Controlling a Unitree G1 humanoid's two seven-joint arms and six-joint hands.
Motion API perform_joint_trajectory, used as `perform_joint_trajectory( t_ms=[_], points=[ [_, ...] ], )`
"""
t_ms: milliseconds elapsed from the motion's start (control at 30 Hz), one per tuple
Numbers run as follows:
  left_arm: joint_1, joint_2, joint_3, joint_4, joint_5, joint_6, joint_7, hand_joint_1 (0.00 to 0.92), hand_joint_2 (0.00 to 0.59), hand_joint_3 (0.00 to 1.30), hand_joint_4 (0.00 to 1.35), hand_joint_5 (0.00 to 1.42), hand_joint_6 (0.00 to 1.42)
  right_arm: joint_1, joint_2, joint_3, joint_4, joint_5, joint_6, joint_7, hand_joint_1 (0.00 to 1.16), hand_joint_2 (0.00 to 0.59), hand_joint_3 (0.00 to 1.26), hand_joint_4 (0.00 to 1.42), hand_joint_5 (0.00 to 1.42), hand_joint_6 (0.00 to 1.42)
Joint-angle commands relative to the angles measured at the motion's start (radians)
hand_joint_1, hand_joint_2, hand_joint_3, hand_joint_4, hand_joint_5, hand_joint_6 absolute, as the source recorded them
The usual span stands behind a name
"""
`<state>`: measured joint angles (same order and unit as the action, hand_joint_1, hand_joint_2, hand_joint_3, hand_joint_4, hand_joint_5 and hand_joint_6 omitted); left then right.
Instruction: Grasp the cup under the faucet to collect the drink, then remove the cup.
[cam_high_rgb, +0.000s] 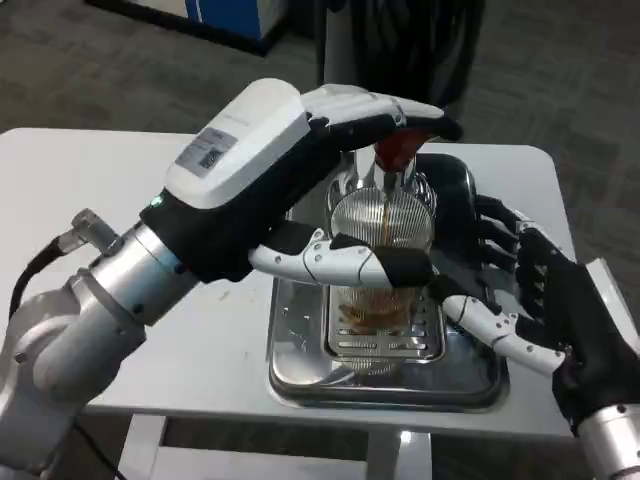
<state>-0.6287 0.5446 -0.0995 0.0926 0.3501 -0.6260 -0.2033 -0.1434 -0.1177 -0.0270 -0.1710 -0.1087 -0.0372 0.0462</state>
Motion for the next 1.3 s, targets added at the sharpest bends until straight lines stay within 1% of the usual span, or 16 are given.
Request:
perform_joint_trajectory(
  t_ms=[33,200,300,367,433,600,667,733,767,1000,1300],
  points=[
    [0.041,0.020,-0.026,0.041,0.033,0.025,-0.039,0.000,0.075,0.36,0.31,0.34,0.26,-0.013,0.014,0.009,-0.001,0.006,-0.007,-0.010,0.75,0.200,0.18,0.21,0.26,0.28],
    [0.038,0.022,-0.026,0.052,0.037,0.024,-0.036,0.000,0.075,0.36,0.31,0.34,0.26,-0.030,0.018,0.025,0.034,-0.015,-0.027,-0.022,0.77,0.195,0.15,0.19,0.25,0.28],
    [0.033,0.020,-0.028,0.063,0.039,0.024,-0.034,0.000,0.076,0.36,0.31,0.34,0.26,-0.048,0.017,0.030,0.071,-0.023,-0.040,-0.029,0.78,0.186,0.15,0.18,0.23,0.28],
    [0.031,0.020,-0.029,0.068,0.040,0.023,-0.033,0.000,0.086,0.36,0.31,0.34,0.26,-0.055,0.016,0.031,0.088,-0.027,-0.050,-0.032,0.80,0.180,0.13,0.17,0.22,0.27],
    [0.029,0.020,-0.030,0.073,0.044,0.021,-0.030,0.000,0.102,0.36,0.31,0.34,0.26,-0.057,0.014,0.032,0.097,-0.029,-0.057,-0.034,0.81,0.175,0.13,0.16,0.21,0.27],
    [0.027,0.022,-0.034,0.082,0.050,0.020,-0.024,0.000,0.108,0.36,0.31,0.34,0.26,-0.058,0.001,0.035,0.115,-0.043,-0.074,-0.040,0.82,0.164,0.12,0.16,0.20,0.25],
    [0.026,0.022,-0.035,0.083,0.050,0.020,-0.022,0.000,0.109,0.36,0.31,0.34,0.26,-0.059,-0.003,0.036,0.119,-0.050,-0.079,-0.043,0.86,0.155,0.12,0.15,0.20,0.25],
    [0.024,0.022,-0.036,0.085,0.049,0.021,-0.021,0.000,0.110,0.36,0.31,0.34,0.26,-0.062,-0.005,0.038,0.124,-0.055,-0.082,-0.045,0.87,0.152,0.12,0.15,0.20,0.25],
    [0.024,0.021,-0.037,0.086,0.048,0.021,-0.021,0.000,0.109,0.36,0.31,0.34,0.26,-0.064,-0.006,0.039,0.128,-0.057,-0.083,-0.047,0.88,0.141,0.12,0.15,0.20,0.25],
    [0.016,0.021,-0.041,0.094,0.047,0.023,-0.020,0.000,0.109,0.36,0.31,0.34,0.26,-0.088,-0.012,0.047,0.171,-0.075,-0.098,-0.052,0.89,0.137,0.12,0.15,0.20,0.25],
    [0.016,0.020,-0.047,0.100,0.045,0.024,-0.019,0.000,0.108,0.36,0.31,0.34,0.26,-0.107,-0.013,0.047,0.200,-0.073,-0.111,-0.063,0.89,0.136,0.11,0.15,0.20,0.25]
  ],
)
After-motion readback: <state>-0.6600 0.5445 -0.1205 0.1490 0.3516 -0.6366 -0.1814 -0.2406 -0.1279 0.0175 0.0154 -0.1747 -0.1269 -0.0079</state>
